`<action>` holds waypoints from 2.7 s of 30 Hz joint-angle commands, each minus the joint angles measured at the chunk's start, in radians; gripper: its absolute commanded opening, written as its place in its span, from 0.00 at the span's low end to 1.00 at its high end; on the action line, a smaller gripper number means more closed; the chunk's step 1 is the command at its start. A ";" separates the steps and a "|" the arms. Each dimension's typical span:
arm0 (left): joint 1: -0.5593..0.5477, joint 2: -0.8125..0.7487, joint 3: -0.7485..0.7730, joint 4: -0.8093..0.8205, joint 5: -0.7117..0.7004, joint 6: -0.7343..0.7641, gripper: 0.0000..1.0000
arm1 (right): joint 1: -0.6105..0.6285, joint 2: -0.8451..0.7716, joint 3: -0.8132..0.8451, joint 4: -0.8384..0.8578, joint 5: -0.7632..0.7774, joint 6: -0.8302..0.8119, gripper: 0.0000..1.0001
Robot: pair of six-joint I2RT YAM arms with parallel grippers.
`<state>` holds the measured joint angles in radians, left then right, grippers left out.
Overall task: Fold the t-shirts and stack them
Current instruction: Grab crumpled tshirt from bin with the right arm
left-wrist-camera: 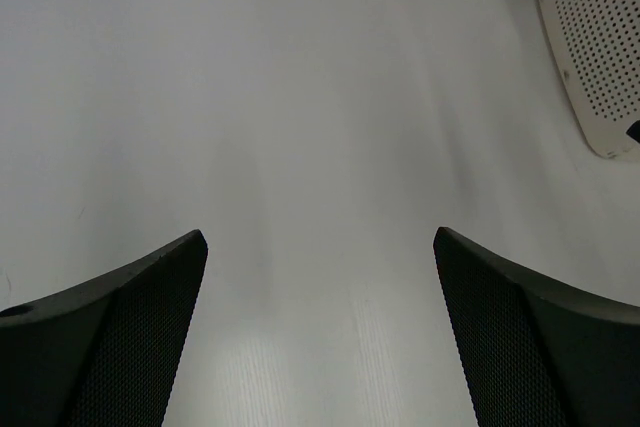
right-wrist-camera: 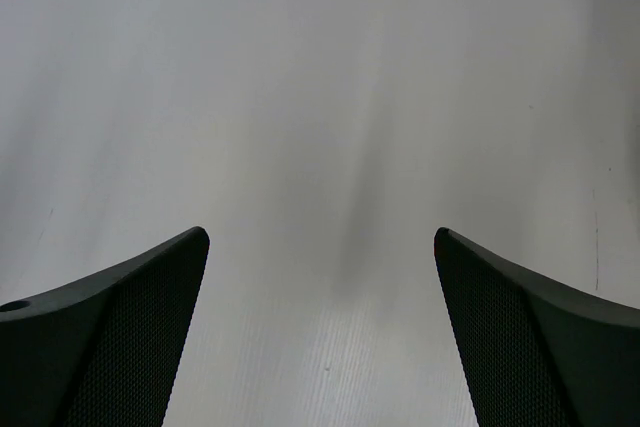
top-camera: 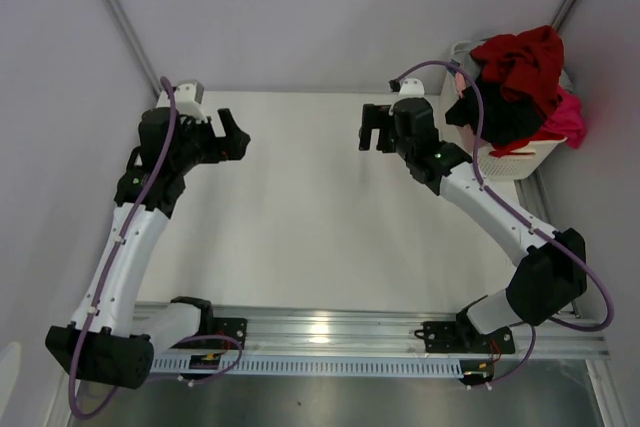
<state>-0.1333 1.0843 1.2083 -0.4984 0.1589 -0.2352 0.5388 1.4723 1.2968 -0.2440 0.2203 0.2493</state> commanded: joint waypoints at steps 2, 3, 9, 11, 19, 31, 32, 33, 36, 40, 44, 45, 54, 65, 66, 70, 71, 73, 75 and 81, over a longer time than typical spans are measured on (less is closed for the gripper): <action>0.003 -0.058 -0.047 0.050 -0.022 0.017 0.99 | -0.019 0.017 0.091 -0.003 0.033 -0.019 0.99; 0.003 -0.064 -0.052 0.057 -0.009 0.022 0.99 | -0.026 0.019 0.102 -0.014 0.031 -0.019 0.99; 0.003 -0.106 -0.108 0.109 0.010 0.060 0.99 | -0.094 0.058 0.350 -0.144 0.047 -0.122 0.99; 0.003 -0.101 -0.101 0.110 0.002 0.063 0.99 | -0.132 0.071 0.445 -0.167 0.019 -0.157 1.00; 0.004 -0.133 -0.027 0.120 -0.007 0.145 0.99 | -0.227 0.079 0.444 -0.126 -0.024 -0.170 1.00; 0.004 -0.106 -0.058 0.075 -0.033 0.143 0.99 | -0.405 0.180 0.668 -0.210 0.071 -0.222 0.99; 0.004 -0.107 -0.058 0.072 -0.033 0.142 0.99 | -0.442 0.193 0.694 -0.225 0.059 -0.206 0.99; 0.004 -0.107 -0.056 0.070 -0.032 0.142 0.99 | -0.473 0.233 0.722 -0.269 0.054 -0.191 1.00; 0.004 -0.106 -0.056 0.038 -0.027 0.140 0.99 | -0.568 0.298 0.826 -0.355 0.057 -0.166 0.99; 0.003 -0.116 -0.088 0.026 -0.033 0.140 0.99 | -0.594 0.355 0.863 -0.356 0.050 -0.222 0.99; 0.004 -0.112 -0.101 0.026 -0.039 0.132 0.99 | -0.597 0.422 0.933 -0.357 0.111 -0.297 0.99; 0.004 -0.113 -0.102 0.026 -0.039 0.126 0.99 | -0.600 0.443 0.967 -0.395 0.149 -0.306 0.99; 0.004 -0.096 -0.084 0.029 -0.047 0.126 0.99 | -0.629 0.533 0.977 -0.476 0.258 -0.312 0.88; 0.004 -0.075 -0.085 0.052 -0.004 0.096 0.99 | -0.637 0.464 0.949 -0.413 0.148 -0.323 0.40; 0.004 -0.072 -0.085 0.055 -0.001 0.090 0.99 | -0.635 0.456 0.949 -0.399 0.149 -0.326 0.32; 0.003 -0.066 -0.092 0.060 0.016 0.077 0.99 | -0.635 0.418 0.934 -0.357 0.136 -0.338 0.05; 0.003 -0.066 -0.092 0.061 0.028 0.074 0.99 | -0.635 0.401 0.926 -0.347 0.133 -0.344 0.00; 0.004 -0.061 -0.099 0.075 0.048 0.073 0.99 | -0.635 0.385 0.912 -0.318 0.122 -0.361 0.00; 0.004 -0.055 -0.105 0.089 0.080 0.076 0.99 | -0.634 0.364 0.909 -0.298 0.116 -0.372 0.00; 0.003 -0.014 -0.113 0.106 0.129 0.074 0.99 | -0.634 0.290 0.978 -0.207 0.076 -0.386 0.00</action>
<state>-0.1333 1.0550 1.1030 -0.4339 0.2279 -0.1490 -0.0982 1.8606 2.2013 -0.5785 0.3420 -0.1108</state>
